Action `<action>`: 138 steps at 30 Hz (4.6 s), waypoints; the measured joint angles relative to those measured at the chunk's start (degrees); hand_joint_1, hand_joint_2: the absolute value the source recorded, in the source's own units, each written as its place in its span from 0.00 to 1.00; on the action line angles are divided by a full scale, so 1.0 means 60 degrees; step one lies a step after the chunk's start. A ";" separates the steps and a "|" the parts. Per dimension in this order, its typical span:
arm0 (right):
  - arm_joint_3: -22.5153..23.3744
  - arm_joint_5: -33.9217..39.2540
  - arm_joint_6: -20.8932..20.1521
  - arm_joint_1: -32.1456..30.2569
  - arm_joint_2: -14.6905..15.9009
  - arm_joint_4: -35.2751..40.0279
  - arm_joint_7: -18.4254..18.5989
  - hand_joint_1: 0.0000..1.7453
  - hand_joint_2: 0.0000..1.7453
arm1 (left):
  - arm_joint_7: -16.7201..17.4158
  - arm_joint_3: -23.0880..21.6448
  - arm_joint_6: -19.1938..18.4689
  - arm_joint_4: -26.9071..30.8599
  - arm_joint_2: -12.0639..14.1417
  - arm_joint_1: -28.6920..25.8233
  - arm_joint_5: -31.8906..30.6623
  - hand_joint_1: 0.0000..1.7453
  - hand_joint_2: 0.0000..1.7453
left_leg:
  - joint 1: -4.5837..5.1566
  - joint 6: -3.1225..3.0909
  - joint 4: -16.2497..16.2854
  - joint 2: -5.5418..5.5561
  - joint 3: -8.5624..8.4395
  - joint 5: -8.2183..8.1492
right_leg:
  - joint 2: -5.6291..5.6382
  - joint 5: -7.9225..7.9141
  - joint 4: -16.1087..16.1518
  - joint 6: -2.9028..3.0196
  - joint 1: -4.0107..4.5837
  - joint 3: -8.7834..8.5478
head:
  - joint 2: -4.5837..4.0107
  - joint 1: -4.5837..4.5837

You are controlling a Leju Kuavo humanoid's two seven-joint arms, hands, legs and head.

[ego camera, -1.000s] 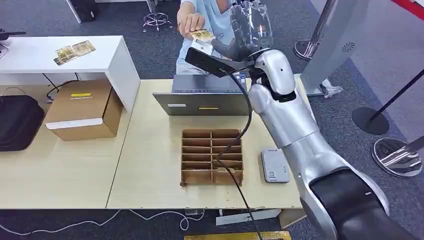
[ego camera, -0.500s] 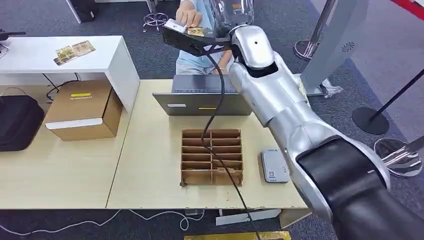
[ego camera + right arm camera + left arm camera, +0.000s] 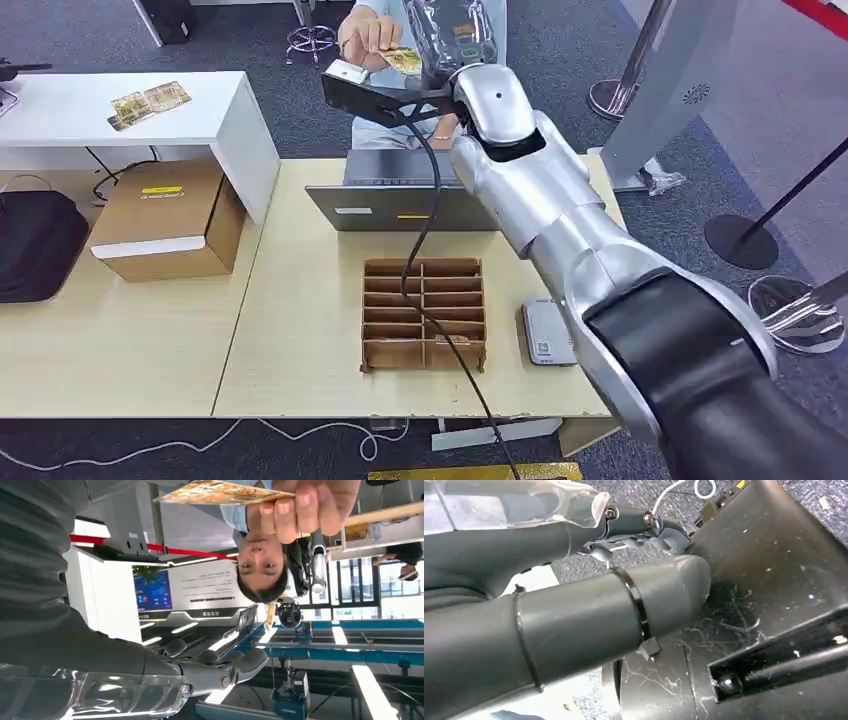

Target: Pass the card to the sensor for recognition and then transmit it.

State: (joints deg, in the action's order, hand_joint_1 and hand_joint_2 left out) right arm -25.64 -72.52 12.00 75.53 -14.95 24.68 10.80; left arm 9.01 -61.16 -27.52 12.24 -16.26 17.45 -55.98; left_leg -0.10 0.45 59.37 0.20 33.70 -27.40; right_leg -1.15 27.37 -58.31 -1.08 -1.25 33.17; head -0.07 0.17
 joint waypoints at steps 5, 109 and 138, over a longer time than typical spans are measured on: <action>0.0000 0.0007 -0.0011 0.0000 0.0004 -0.0157 -0.0018 0.00 1.00 | -0.0011 0.0069 0.0084 0.0000 0.0000 -0.0024 0.0084 0.00 0.00 | 0.0000 0.0000 0.0000 0.0000 -0.0001 0.0000 | 0.0000 0.0000 0.0000 0.0000 0.0000 0.0000 | 0.0000 0.0000; 0.5653 1.4480 -0.5362 -1.0916 0.5785 0.9062 -0.4251 1.00 1.00 | -0.1271 0.0518 0.1093 0.0004 0.0251 -0.0358 -0.1049 0.00 0.00 | -0.0003 -0.0048 -0.0011 0.0091 -0.0034 -0.0053 | -0.0087 0.0036 0.0070 -0.0034 0.0005 -0.0092 | 0.0000 0.0000; 0.5993 1.3868 -0.4951 -1.1824 0.5832 0.9468 -0.3781 1.00 1.00 | -0.0987 0.0448 0.0857 0.0004 0.0226 -0.0288 -0.0936 0.00 0.00 | -0.0001 -0.0052 -0.0010 0.0066 -0.0043 -0.0049 | -0.0064 0.0033 0.0066 -0.0034 0.0001 -0.0095 | 0.0000 0.0000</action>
State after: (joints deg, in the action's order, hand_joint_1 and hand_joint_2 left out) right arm 10.32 10.69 -17.70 4.59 20.04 81.49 -11.89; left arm 3.08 -58.47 -22.38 12.26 -14.90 15.72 -61.59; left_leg -0.11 0.14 59.31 0.59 33.44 -27.69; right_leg -1.53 27.57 -57.91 -1.28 -1.25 32.59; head -0.07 0.17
